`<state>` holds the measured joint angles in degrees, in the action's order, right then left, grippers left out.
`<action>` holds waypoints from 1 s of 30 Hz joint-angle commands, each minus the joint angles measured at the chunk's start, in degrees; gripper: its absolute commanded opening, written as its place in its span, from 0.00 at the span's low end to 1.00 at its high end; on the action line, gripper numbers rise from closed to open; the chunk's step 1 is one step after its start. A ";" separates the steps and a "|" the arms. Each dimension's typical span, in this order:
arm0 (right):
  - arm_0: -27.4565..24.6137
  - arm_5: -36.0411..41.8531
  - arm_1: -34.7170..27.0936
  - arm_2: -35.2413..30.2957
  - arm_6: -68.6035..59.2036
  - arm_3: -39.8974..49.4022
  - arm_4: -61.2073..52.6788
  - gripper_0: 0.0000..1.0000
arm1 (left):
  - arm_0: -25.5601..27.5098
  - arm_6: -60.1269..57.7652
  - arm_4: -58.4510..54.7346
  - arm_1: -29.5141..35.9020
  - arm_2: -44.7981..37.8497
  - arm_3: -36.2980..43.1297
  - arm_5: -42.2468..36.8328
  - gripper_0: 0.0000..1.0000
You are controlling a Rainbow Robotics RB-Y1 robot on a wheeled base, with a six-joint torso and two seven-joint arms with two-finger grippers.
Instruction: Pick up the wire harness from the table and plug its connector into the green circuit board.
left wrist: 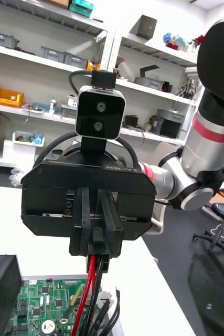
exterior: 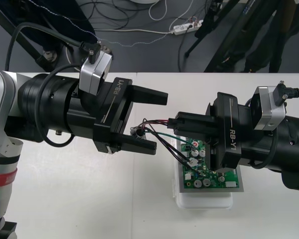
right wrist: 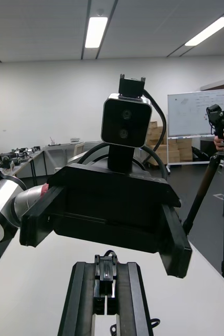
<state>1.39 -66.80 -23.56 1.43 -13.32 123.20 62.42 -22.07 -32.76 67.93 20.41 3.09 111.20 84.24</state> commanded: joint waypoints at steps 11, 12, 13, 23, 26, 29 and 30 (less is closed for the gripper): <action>-0.86 0.88 0.71 1.56 2.16 2.04 -1.07 0.00 | -2.36 1.47 0.62 -1.16 1.48 0.42 -0.13 0.46; -0.95 0.88 0.71 1.56 2.16 2.04 -0.98 0.00 | -2.36 1.38 0.71 -1.16 1.48 0.42 -0.13 0.44; -0.95 0.88 0.71 1.56 2.16 2.04 -1.07 0.00 | -2.36 1.47 0.71 -1.16 1.48 0.42 -0.13 0.43; -0.95 2.11 1.06 2.70 2.33 2.04 -0.98 0.00 | -2.54 1.56 0.71 -1.16 1.48 0.42 -0.22 0.28; -0.95 2.37 1.23 2.97 2.51 2.04 -1.07 0.00 | -2.62 1.56 0.71 -1.16 1.48 0.42 -0.13 0.25; -0.95 2.37 1.23 2.97 2.51 2.04 -1.07 0.00 | -2.62 1.56 0.71 -1.16 1.48 0.42 -0.13 0.23; -0.95 2.37 1.23 3.05 2.60 2.04 -1.07 0.00 | -2.62 1.56 0.71 -1.16 1.48 0.42 -0.22 0.21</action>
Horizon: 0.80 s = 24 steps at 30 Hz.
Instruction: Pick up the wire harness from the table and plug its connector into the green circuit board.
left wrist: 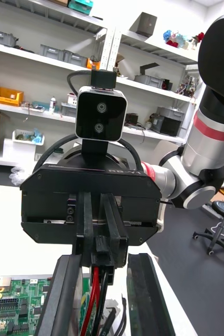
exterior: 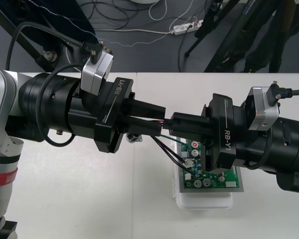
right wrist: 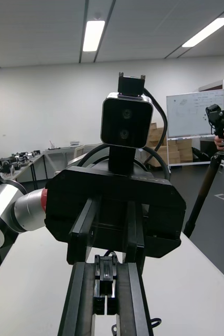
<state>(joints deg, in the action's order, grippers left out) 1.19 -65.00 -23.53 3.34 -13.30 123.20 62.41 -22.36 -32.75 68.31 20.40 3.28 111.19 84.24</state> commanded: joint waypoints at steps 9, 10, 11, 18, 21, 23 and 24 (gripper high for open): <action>-0.75 0.58 1.20 1.06 2.66 2.04 -1.07 0.00 | -2.25 1.81 0.25 -0.54 1.29 0.35 -0.21 0.06; -0.75 0.58 1.20 1.06 2.66 2.04 -1.07 0.00 | -2.25 1.81 0.25 -0.28 1.29 0.35 -0.21 0.03; -0.75 0.49 1.20 1.06 2.66 2.04 -0.98 0.00 | -2.25 1.81 0.16 -0.01 1.21 0.44 -0.21 0.00; -0.75 0.40 1.20 1.06 2.66 2.04 -1.07 0.00 | -2.16 1.81 -0.19 0.87 1.03 0.44 -0.13 0.00; -0.84 0.14 1.20 0.88 2.49 2.04 -1.07 0.00 | -2.16 1.90 -0.19 1.31 1.03 0.44 -0.13 0.00; -0.84 0.05 1.11 0.70 2.31 2.04 -1.07 0.00 | -2.16 1.99 -0.37 1.39 1.03 0.44 -0.21 0.00; -0.75 0.05 1.20 0.79 2.31 2.04 -1.07 0.00 | -2.16 1.99 -0.46 1.39 1.03 0.44 -0.21 0.00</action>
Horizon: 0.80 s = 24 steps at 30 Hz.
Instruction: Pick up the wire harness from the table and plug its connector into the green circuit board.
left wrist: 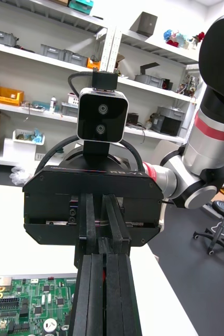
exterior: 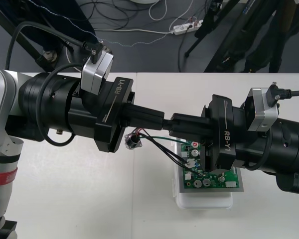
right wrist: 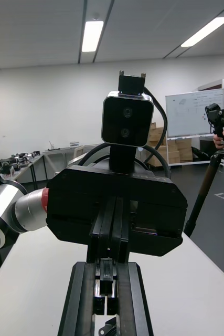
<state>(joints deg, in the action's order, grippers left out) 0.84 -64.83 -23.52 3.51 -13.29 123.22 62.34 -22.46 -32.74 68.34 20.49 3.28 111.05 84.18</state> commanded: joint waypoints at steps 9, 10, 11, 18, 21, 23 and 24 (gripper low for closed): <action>-0.40 -0.04 1.11 0.27 2.65 1.76 -0.99 0.83 | -2.06 1.89 -1.01 1.57 1.12 0.57 -0.07 0.00; -0.40 -0.13 0.94 0.18 2.65 1.85 -0.99 0.96 | -2.06 1.98 -1.19 1.66 1.12 0.57 -0.07 0.00; -0.40 -0.13 0.76 0.09 2.65 1.85 -0.99 1.00 | -2.15 1.89 -1.45 1.66 1.03 0.57 -0.07 0.00; -0.40 -2.15 -1.96 -1.93 2.30 1.76 -0.82 1.00 | -2.23 1.98 -2.33 1.83 1.03 0.57 -0.07 0.00; -0.40 -5.05 -4.16 -4.21 1.77 1.76 0.15 1.00 | -2.15 2.15 -2.24 2.54 0.94 0.48 -0.07 0.00; -0.49 -7.95 -5.30 -6.41 1.33 1.85 1.65 1.00 | -1.97 2.42 -2.24 3.15 0.86 0.48 -0.07 0.00; -0.49 -10.41 -5.92 -7.99 0.98 1.76 3.14 1.00 | -1.79 2.68 -2.24 3.68 0.77 0.48 -0.07 0.00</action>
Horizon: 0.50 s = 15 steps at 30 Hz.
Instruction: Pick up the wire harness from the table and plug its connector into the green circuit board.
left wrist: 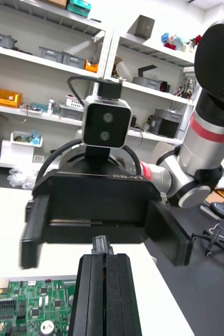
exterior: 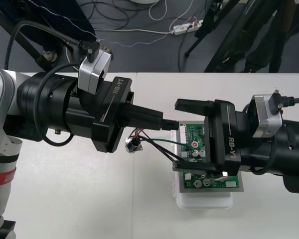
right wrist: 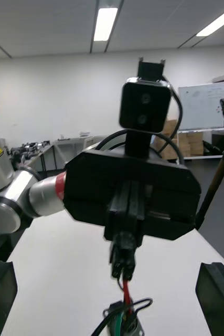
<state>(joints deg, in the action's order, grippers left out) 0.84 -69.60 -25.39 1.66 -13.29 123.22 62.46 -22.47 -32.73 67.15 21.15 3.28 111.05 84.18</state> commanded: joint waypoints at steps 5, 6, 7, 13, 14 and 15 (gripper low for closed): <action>-0.40 -17.33 -5.46 -13.18 -3.85 1.76 9.17 1.00 | -0.30 4.61 -1.06 4.95 -0.12 0.48 -0.07 0.00; -0.32 -20.05 -5.72 -14.85 -5.08 1.85 10.49 1.00 | 0.14 5.84 -1.06 5.39 -0.38 0.30 -0.07 0.00; -0.14 -20.40 -5.99 -16.25 -5.96 1.85 11.72 1.00 | 0.49 6.80 -1.15 5.66 -0.56 -0.22 -0.07 0.00; 1.27 -20.40 -7.74 -20.56 -8.42 1.85 17.52 1.00 | 1.11 14.27 -2.20 4.95 -0.91 -6.37 2.83 0.00; 1.35 -20.40 -8.53 -20.56 -8.51 1.85 18.40 1.00 | 1.11 15.77 -2.38 4.60 -1.17 -7.61 3.79 0.00; 1.27 -20.40 -9.06 -20.65 -8.51 1.85 18.84 1.00 | 1.11 16.56 -2.46 4.51 -1.35 -8.31 4.23 0.00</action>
<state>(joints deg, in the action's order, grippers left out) 0.97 -89.57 -30.86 -17.11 -20.50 123.30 79.61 -21.85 -22.93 66.03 25.27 3.27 105.02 84.52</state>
